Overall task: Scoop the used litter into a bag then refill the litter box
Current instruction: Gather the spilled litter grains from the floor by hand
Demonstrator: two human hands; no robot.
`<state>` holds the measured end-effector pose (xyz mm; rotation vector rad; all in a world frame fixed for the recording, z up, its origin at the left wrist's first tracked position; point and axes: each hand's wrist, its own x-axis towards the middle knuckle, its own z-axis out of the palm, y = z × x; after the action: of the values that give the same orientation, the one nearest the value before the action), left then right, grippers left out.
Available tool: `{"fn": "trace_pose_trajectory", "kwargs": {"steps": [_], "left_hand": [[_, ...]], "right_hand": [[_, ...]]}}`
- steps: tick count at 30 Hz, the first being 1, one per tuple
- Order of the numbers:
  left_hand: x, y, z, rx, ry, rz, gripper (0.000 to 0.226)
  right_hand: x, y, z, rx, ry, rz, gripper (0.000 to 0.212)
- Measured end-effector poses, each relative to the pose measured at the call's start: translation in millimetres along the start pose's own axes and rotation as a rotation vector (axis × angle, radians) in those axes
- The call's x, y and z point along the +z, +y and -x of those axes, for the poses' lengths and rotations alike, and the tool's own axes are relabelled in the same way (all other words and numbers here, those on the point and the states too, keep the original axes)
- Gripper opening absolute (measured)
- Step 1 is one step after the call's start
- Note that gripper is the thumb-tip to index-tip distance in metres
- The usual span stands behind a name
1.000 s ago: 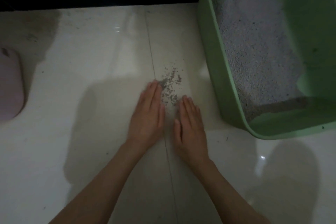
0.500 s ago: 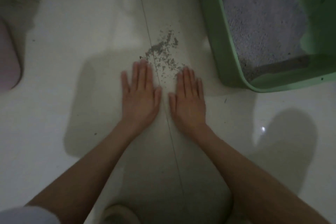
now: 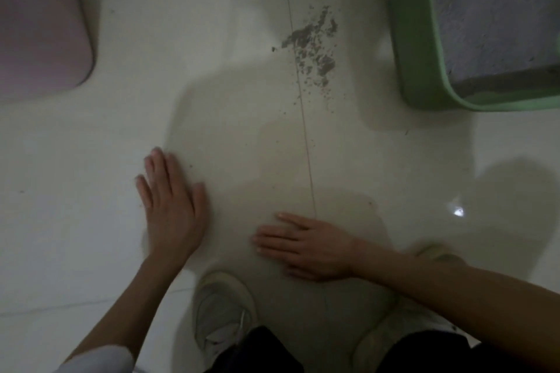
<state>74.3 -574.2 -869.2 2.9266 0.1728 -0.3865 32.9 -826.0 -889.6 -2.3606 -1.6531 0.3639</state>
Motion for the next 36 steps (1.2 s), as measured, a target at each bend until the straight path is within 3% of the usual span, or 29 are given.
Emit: {"fn": "trace_pose_trajectory", "kwargs": {"steps": [4, 7, 10, 14, 20, 23, 25, 27, 30, 33, 36], "left_hand": [[8, 21, -5, 0.089, -0.008, -0.070, 0.066], [10, 46, -37, 0.292, 0.002, -0.113, 0.063], [6, 72, -78, 0.451, 0.003, -0.160, 0.062], [-4, 105, -123, 0.537, -0.012, -0.161, 0.065], [0, 123, -79, 0.675, 0.073, -0.076, 0.059], [20, 121, -21, 0.890, -0.007, -0.071, 0.057], [34, 126, 6, 1.125, -0.083, -0.104, 0.056], [45, 136, 16, 1.336, -0.130, -0.151, 0.053], [48, 152, -3, 1.403, -0.130, -0.189, 0.051], [39, 165, -48, 1.229, -0.057, -0.225, 0.053], [20, 164, -95, 1.007, 0.001, -0.194, 0.055]], "right_hand": [[-7, 24, -11, 0.014, 0.016, 0.042, 0.055], [-21, 57, -18, 0.117, 0.045, 0.090, 0.054], [-38, 92, -20, 0.373, 0.080, 0.156, 0.055], [-58, 120, -12, 0.702, 0.091, 0.146, 0.057], [-52, 67, 28, 1.077, 0.310, 0.025, 0.055], [-41, 39, 61, 1.448, 0.384, -0.063, 0.060], [-36, 34, 79, 1.716, 0.413, -0.141, 0.064], [-32, 37, 91, 1.867, 0.448, -0.218, 0.064], [-32, 42, 85, 1.774, 0.498, -0.258, 0.061], [-37, 44, 54, 1.449, 0.466, -0.318, 0.062], [-48, 53, 50, 1.442, 0.563, -0.322, 0.062]]}}
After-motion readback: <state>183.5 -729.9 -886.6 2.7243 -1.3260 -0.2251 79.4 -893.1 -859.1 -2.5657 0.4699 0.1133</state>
